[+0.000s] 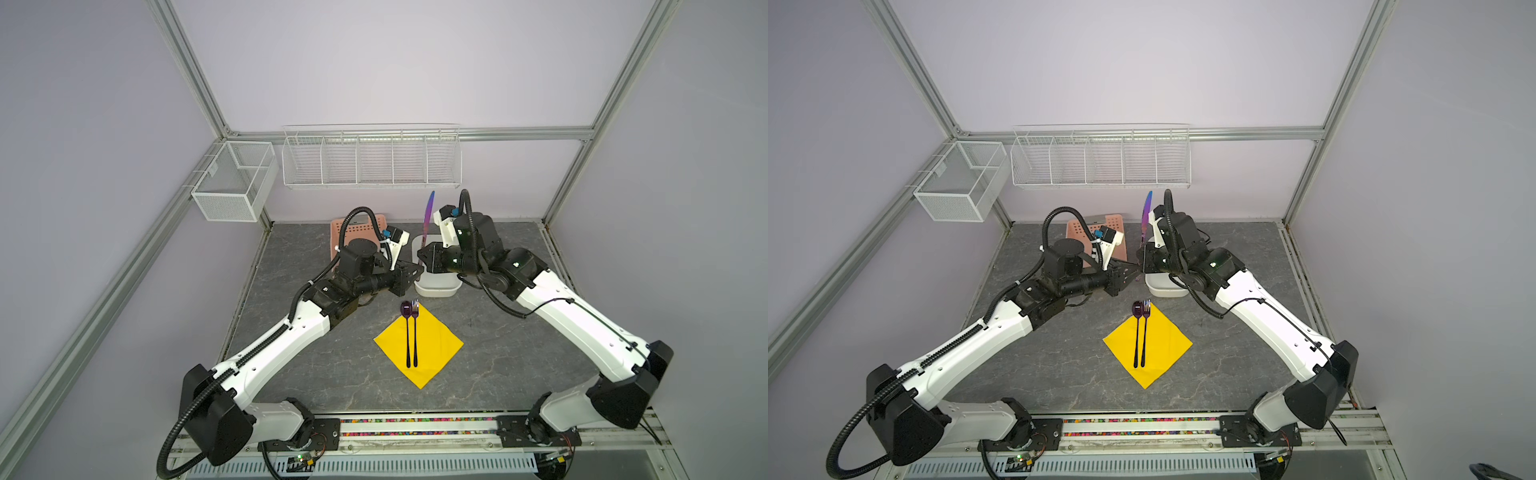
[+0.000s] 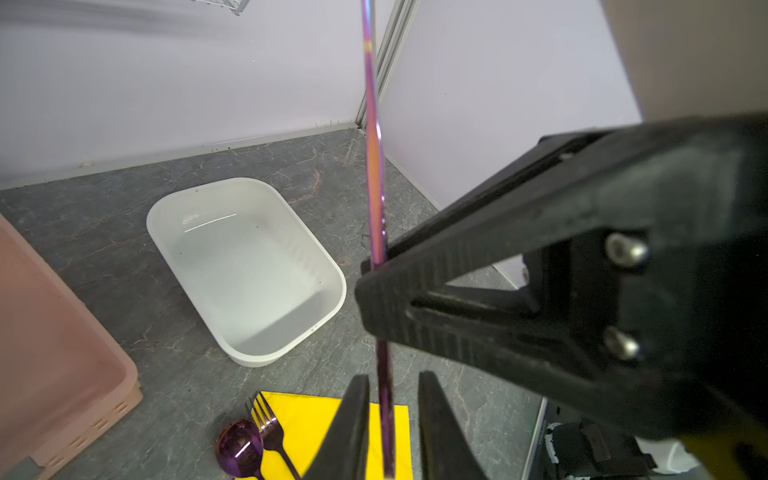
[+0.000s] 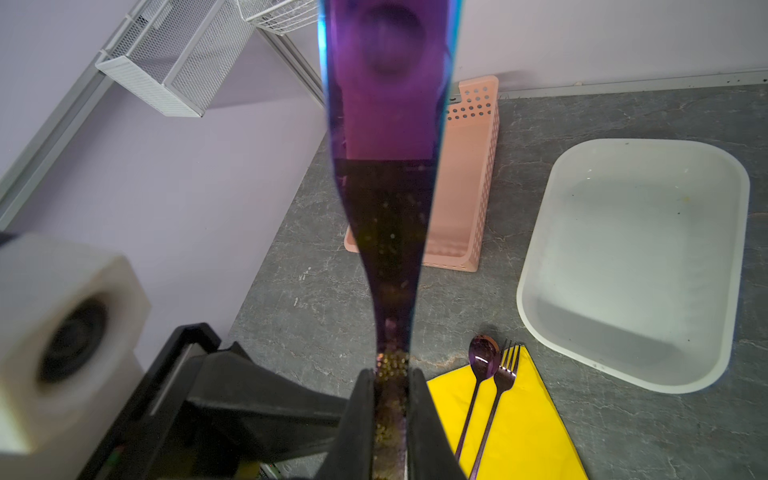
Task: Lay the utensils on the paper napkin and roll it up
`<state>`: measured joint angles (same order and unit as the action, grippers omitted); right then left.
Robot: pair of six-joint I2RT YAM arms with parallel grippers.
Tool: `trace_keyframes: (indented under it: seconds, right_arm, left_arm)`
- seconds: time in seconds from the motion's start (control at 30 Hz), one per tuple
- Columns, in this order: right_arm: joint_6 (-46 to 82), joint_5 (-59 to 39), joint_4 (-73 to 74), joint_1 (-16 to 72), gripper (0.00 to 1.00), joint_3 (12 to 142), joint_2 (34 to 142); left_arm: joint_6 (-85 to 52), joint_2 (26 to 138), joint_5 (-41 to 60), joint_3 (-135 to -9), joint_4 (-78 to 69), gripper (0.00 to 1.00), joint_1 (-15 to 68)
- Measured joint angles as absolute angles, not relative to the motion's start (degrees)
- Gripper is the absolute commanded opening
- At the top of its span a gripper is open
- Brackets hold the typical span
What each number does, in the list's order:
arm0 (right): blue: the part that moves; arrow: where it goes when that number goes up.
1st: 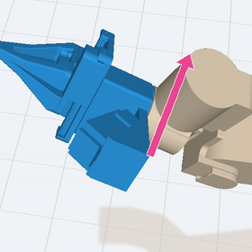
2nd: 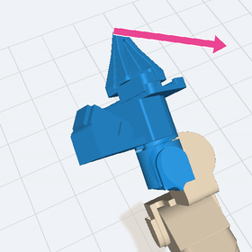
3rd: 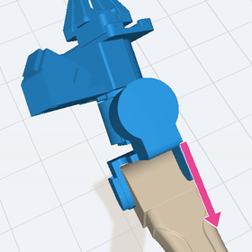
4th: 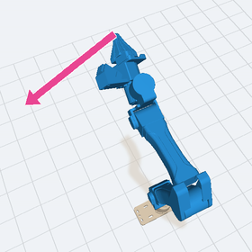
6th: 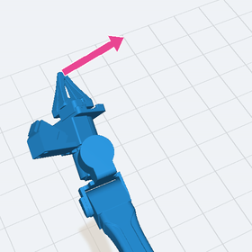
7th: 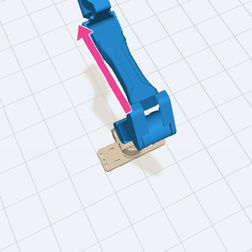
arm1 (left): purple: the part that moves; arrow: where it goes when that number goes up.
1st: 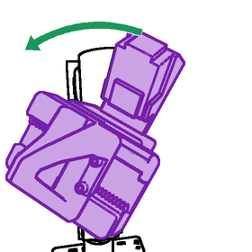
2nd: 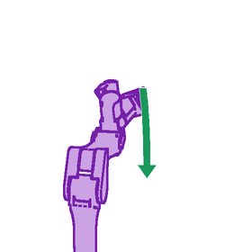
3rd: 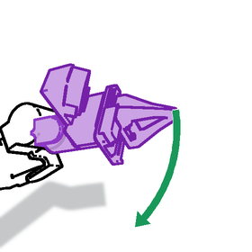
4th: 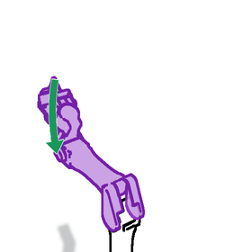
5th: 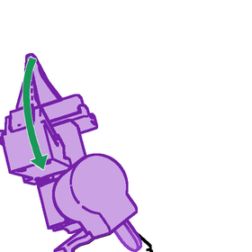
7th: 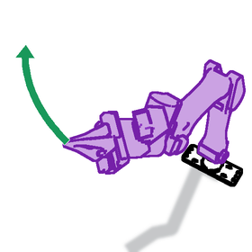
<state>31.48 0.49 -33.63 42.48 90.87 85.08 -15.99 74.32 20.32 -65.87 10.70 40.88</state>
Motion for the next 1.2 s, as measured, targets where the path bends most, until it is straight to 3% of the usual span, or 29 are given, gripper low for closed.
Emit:
trace_keyframes:
  seconds: [0.4,0.77,1.2]
  right_arm:
    - [31.68,3.42,-40.10,42.48,0.07,90.15,84.84]
    - [34.87,4.29,-46.39,42.70,0.07,81.89,79.44]
    - [40.60,3.95,-49.08,47.05,0.07,77.01,80.14]
  left_arm:
    - [-16.43,69.56,17.43,-66.74,15.66,0.26,39.38]
    - [-14.85,67.55,20.21,-66.74,20.08,0.26,29.39]
    - [-10.02,65.19,21.91,-65.25,25.32,0.26,19.90]
